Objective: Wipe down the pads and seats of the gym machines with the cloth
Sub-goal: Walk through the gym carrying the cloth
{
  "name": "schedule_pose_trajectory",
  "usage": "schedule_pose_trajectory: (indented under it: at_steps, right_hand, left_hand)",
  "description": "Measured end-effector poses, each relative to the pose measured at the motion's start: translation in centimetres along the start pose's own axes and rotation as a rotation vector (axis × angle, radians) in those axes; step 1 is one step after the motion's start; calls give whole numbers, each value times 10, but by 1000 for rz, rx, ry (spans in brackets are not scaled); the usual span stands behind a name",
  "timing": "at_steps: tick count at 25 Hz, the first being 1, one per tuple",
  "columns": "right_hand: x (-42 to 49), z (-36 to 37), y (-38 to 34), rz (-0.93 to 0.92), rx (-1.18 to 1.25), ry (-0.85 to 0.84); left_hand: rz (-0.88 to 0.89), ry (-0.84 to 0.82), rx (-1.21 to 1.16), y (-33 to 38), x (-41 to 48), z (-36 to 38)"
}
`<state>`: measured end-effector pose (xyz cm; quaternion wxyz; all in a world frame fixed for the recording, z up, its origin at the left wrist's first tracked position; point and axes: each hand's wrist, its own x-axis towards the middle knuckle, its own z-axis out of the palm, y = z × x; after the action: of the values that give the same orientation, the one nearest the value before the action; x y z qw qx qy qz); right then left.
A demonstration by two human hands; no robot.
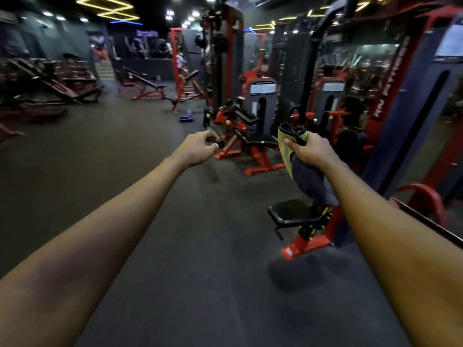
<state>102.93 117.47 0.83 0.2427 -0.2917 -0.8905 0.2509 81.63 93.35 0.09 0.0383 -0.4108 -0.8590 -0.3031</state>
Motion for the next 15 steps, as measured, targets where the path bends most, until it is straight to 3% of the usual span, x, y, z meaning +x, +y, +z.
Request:
schedule_pose_trajectory:
  at_steps: [7,15]
  right_hand:
    - [82,112,-87,-142,75,-97]
    - [221,204,-117,-245,100,-155]
  left_hand:
    - [-178,86,65,-116,8,-47]
    - [-283,144,141,-212,89,-57]
